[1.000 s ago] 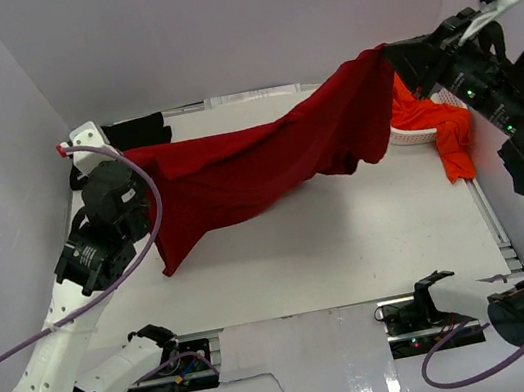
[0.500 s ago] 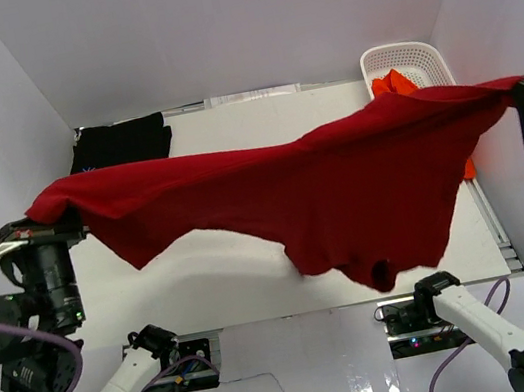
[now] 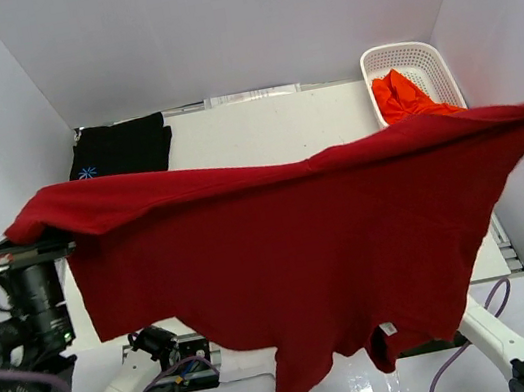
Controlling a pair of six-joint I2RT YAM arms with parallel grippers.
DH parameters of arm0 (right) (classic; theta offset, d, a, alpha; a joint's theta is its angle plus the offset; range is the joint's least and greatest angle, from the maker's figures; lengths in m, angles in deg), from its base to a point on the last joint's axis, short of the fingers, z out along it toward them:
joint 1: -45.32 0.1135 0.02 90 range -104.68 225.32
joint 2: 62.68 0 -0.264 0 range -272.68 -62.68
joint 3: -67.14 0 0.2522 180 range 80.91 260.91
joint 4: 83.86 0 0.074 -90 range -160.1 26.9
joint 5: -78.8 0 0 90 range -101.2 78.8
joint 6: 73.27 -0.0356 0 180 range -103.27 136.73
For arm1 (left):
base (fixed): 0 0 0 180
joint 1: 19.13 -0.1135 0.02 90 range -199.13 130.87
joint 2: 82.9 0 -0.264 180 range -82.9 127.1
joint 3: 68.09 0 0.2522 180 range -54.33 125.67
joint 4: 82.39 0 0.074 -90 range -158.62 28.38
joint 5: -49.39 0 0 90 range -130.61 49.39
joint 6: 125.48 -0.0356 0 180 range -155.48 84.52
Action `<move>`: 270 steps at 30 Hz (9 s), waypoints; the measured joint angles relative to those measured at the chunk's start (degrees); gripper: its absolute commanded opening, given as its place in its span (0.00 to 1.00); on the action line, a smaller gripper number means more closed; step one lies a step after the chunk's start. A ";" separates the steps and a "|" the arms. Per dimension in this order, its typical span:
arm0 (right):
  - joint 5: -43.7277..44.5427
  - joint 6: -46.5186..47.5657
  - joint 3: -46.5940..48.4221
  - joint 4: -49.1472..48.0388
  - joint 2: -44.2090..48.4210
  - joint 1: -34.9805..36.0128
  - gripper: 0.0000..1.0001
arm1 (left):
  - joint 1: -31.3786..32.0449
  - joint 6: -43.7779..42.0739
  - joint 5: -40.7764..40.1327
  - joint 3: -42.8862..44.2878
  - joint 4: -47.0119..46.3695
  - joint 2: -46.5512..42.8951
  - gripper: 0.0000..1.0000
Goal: Fold and stack the t-shirts
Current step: Flatten out the tshirt
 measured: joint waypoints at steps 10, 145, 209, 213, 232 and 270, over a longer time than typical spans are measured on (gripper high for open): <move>-1.29 -11.32 -32.63 3.48 -16.00 0.02 0.08 | 0.00 15.19 -2.45 -24.24 6.40 12.92 0.00; 14.93 -8.46 -44.04 14.51 -64.26 6.29 0.32 | -21.29 3.10 26.25 6.16 16.76 86.18 0.84; 2.19 -4.55 -1.90 16.11 -94.03 -8.02 0.38 | -18.62 14.62 23.93 10.95 12.48 91.82 0.87; 1.40 -4.94 -16.63 12.41 -85.11 -8.00 0.39 | -18.01 15.32 24.79 5.25 11.26 87.80 0.88; 5.73 -4.83 -41.29 13.57 -66.60 -2.49 0.40 | -9.94 21.84 28.52 -22.12 13.84 63.17 0.88; 11.26 -2.58 -8.81 28.52 -77.50 -6.86 0.62 | -34.45 13.00 40.44 7.48 27.06 72.89 0.98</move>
